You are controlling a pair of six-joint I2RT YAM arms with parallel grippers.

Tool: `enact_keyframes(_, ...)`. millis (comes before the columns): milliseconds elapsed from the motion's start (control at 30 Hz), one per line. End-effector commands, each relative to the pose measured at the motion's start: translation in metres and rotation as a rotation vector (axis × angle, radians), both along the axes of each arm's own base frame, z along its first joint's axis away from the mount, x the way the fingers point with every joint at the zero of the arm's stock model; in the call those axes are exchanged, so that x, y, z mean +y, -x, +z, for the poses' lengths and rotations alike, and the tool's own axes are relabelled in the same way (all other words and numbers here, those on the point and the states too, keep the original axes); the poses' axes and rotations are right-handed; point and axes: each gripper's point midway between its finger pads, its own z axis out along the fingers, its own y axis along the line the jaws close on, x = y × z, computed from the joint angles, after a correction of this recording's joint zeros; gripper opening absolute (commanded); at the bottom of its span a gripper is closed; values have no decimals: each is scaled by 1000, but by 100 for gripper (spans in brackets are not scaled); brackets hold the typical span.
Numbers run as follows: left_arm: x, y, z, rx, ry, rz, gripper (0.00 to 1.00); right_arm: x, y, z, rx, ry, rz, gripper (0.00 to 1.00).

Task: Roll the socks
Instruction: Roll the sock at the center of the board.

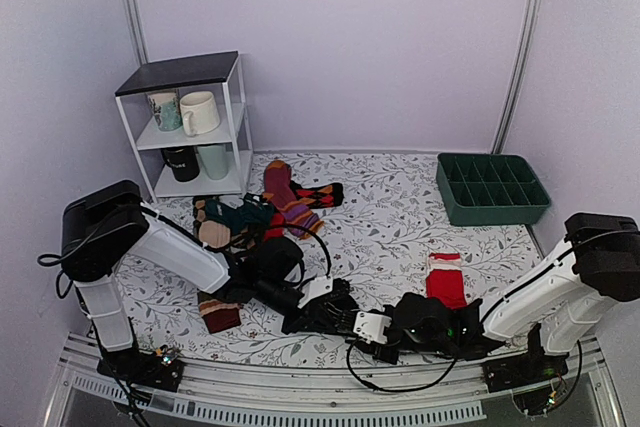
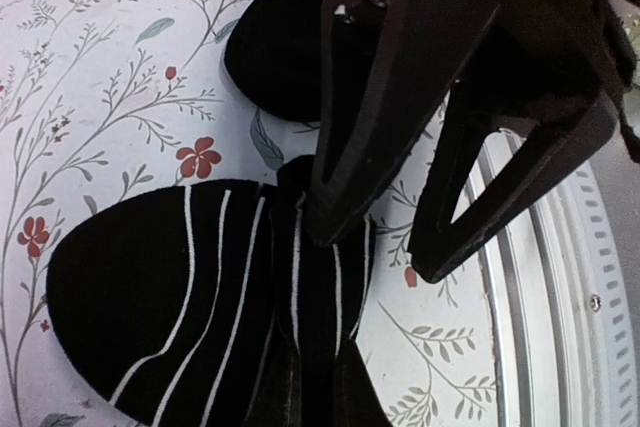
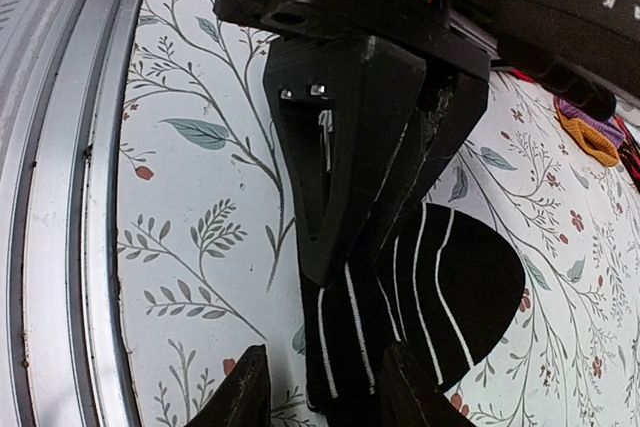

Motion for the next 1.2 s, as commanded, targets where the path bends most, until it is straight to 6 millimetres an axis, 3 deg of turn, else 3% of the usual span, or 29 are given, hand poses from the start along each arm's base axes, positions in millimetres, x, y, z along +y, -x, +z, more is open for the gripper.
enact_keyframes(0,39,23,-50,132,-204,4,0,-1,-3,-13,-5,46,-17,39)
enact_keyframes(167,39,22,-50,134,-199,4,0,-2,-3,-30,53,82,-55,35)
enact_keyframes(267,38,20,-49,125,-189,8,0,-4,0,-43,109,117,-82,15)
enact_keyframes(367,37,11,-47,88,-183,43,16,-10,-1,-48,145,120,-124,3)
enact_keyframes(433,33,-1,-39,29,-153,91,23,-16,0,-49,179,115,-149,2)
enact_keyframes(600,33,-31,4,-173,4,231,23,-26,6,-53,355,73,-185,1)
enact_keyframes(700,44,-34,28,-278,94,268,23,-30,9,-56,482,50,-192,1)
enact_keyframes(833,51,-22,58,-404,212,238,25,-33,9,-59,699,31,-191,1)
enact_keyframes(1000,47,-12,55,-440,202,187,25,-39,4,-65,943,79,-244,2)
enact_keyframes(1167,28,-7,45,-473,170,125,26,-39,6,-73,1139,103,-276,2)
